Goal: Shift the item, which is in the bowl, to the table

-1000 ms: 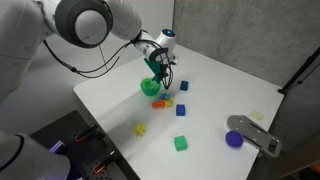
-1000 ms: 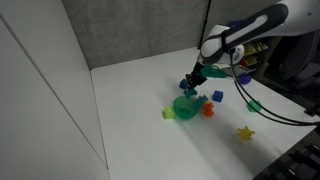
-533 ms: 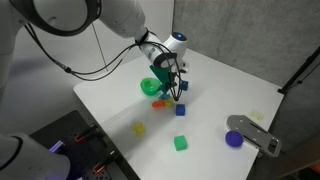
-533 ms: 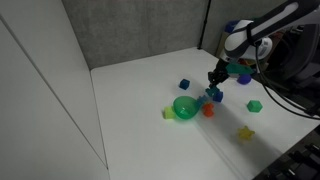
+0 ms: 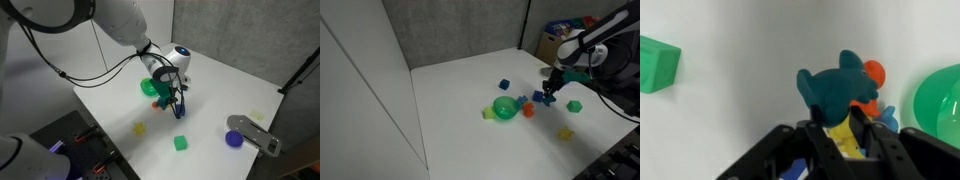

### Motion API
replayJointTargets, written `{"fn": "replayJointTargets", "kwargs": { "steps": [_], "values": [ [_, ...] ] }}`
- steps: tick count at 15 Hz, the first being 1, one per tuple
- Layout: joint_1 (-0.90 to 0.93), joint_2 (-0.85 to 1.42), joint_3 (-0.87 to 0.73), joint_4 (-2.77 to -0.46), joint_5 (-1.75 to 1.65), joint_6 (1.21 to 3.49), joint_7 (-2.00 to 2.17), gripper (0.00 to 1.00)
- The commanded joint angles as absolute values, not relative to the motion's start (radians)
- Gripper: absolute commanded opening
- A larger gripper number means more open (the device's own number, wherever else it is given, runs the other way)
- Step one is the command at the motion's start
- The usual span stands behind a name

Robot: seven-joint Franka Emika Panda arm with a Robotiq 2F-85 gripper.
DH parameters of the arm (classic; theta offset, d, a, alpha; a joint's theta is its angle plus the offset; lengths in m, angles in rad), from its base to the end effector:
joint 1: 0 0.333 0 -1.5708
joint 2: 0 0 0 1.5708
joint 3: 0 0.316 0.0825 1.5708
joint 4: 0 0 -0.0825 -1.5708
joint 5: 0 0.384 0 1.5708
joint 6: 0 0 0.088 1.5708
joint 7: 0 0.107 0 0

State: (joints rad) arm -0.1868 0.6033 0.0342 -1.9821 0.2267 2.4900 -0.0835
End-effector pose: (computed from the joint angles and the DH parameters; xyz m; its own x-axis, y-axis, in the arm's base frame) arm 0.5903 -0.0920 0.1491 0.9633 -0.2503 -0.0973 -0.2626 -0.9538 -0.1462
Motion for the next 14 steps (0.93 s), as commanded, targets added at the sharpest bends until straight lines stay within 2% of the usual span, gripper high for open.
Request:
{"fn": "replayJointTargets", "kwargs": {
  "steps": [1, 5, 14],
  "values": [
    [-0.18, 0.559, 0.021, -2.026, 0.21, 2.473, -0.105, 0.69],
    [-0.167, 0.498, 0.014, -2.053, 0.193, 2.466, -0.103, 0.99],
    [-0.13, 0.236, 0.007, -2.161, 0.117, 2.281, -0.171, 1.0]
  ]
}}
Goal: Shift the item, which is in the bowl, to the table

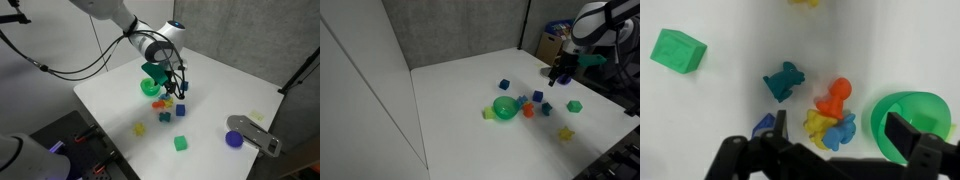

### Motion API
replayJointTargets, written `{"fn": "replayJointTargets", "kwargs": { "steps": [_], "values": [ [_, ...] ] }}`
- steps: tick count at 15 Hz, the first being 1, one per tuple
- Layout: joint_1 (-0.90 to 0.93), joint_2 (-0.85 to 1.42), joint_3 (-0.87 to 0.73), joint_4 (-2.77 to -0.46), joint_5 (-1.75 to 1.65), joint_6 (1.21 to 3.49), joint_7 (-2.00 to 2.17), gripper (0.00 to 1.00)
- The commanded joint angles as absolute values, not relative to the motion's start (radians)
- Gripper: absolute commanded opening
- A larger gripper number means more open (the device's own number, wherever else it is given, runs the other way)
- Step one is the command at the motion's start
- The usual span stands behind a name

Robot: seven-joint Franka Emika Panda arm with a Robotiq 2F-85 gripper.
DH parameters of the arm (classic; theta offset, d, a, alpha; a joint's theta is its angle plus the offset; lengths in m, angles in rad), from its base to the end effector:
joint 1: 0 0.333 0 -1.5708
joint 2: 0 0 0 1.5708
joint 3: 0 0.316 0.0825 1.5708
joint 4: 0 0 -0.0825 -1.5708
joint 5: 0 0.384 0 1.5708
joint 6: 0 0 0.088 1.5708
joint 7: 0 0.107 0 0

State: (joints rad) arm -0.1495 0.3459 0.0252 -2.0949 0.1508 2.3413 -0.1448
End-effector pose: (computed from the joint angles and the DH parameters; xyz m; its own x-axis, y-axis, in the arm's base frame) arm 0.5684 -0.0688 0.2470 0.9924 -0.0853 -0.0889 -0.0956 -0.9882 -0.1194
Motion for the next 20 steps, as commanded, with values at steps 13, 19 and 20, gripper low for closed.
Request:
{"fn": "replayJointTargets", "kwargs": {
  "steps": [13, 19, 20],
  "values": [
    [-0.05, -0.156, -0.001, -2.337, 0.007, 1.984, -0.089, 1.0],
    [-0.029, -0.315, 0.006, -2.428, -0.036, 1.993, -0.034, 1.0],
    [-0.03, -0.329, 0.005, -2.437, -0.036, 1.995, -0.028, 1.0]
  ]
}}
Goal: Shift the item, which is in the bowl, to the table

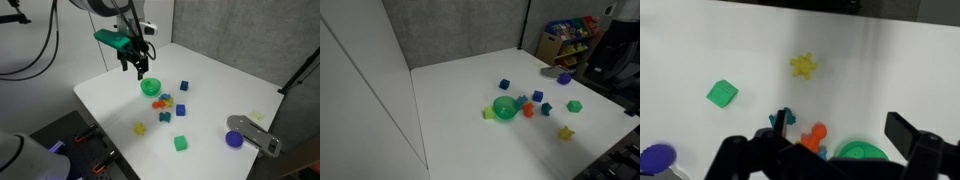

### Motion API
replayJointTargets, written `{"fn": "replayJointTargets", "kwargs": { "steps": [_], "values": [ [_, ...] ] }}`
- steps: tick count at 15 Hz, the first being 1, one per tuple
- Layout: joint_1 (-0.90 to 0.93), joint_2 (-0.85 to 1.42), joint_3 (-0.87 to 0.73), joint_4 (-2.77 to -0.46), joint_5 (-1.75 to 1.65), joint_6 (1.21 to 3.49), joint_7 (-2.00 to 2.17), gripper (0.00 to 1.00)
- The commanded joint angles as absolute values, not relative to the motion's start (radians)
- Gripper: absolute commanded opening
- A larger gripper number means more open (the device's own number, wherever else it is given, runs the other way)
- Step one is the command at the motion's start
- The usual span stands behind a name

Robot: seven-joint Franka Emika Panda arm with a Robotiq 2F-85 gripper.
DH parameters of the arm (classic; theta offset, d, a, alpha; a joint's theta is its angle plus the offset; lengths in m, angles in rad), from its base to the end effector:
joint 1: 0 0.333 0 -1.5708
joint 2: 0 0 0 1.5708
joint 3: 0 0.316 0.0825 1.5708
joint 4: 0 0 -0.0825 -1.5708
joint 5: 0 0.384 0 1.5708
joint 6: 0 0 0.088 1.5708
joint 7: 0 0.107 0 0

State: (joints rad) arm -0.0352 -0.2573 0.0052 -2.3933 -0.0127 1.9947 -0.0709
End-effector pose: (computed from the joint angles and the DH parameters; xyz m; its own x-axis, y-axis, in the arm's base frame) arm 0.4397 -0.0139 0.4053 0.9889 0.0461 -0.1414 0.0468 -0.9989 0.0020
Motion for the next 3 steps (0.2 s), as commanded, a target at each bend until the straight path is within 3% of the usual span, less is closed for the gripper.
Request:
{"fn": "replayJointTargets", "kwargs": {
  "steps": [1, 3],
  "values": [
    [-0.025, -0.277, -0.004, -2.403, -0.016, 1.993, -0.062, 1.0],
    [-0.025, -0.291, -0.004, -2.411, -0.016, 1.993, -0.061, 1.0]
  ]
}}
